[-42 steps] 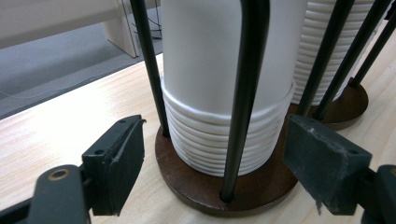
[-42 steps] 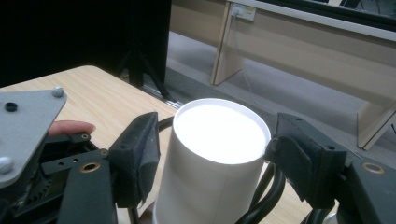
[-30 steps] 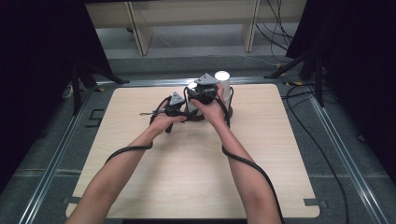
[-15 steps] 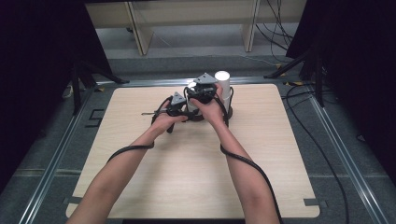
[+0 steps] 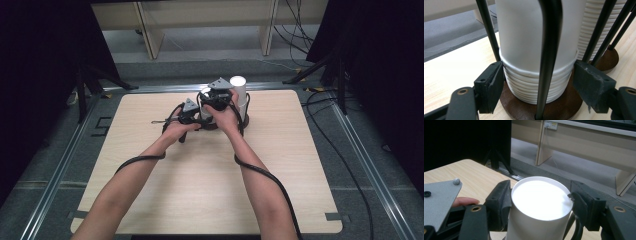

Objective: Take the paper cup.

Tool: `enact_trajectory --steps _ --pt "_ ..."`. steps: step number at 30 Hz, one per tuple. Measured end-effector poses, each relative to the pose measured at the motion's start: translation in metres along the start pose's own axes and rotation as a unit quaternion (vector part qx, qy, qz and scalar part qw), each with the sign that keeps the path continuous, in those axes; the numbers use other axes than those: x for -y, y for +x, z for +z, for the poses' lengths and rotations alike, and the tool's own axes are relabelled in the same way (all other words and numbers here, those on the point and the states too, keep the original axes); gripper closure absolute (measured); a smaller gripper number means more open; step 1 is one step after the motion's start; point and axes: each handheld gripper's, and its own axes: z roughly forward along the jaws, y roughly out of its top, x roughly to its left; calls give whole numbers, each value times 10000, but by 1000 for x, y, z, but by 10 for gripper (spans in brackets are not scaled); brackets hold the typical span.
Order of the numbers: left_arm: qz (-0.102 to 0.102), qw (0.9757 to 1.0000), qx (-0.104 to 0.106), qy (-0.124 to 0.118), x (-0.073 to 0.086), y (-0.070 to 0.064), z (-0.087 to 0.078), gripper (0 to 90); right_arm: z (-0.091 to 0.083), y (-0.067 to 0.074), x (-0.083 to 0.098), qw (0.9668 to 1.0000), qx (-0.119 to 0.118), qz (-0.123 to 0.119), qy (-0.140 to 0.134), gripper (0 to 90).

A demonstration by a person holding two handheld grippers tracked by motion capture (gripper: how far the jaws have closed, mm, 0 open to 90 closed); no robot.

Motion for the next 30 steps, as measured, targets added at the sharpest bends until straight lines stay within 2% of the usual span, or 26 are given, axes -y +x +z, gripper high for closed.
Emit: enact_trajectory --steps 1,3,5,8,10,16,19,21,22,24,25,26,28,30 --pt "-3 10000 0 -4 0 0 0 258 0 0 0 10000 38 38 -54 362" --pt "3 10000 -2 -12 0 0 0 258 0 0 0 9999 -38 95 -49 363" --pt "8 10000 3 -7 0 0 0 258 0 0 0 9999 45 -15 -97 364" --pt "11 10000 9 -4 0 0 0 258 0 -1 1 9999 -22 15 -136 364" --pt "9 10000 16 1 0 0 0 257 -1 0 1 9999 53 15 -123 364" --pt "33 10000 17 -24 1 0 4 228 0 -1 2 9998 32 71 -164 357" --pt "-4 10000 -7 -32 0 0 4 224 0 1 2 9999 6 118 -94 313" --pt "70 10000 -7 -1 1 1 4 225 2 1 2 9999 23 -39 -91 299" --pt "119 9999 -12 45 0 2 4 226 3 2 3 9999 -35 -2 -139 295" --pt "139 9999 -16 50 0 1 3 229 4 3 4 9999 65 -19 -115 296" --pt "144 9999 -22 60 0 1 3 230 3 2 4 10000 13 -10 -60 296" --pt "24 10000 3 -44 0 0 4 231 4 2 4 10000 29 0 -65 298" --pt "116 9999 -11 24 0 1 3 233 6 2 5 9999 87 -48 -79 308" --pt "113 9999 -10 22 0 1 3 234 6 2 6 9999 96 -23 -59 329"
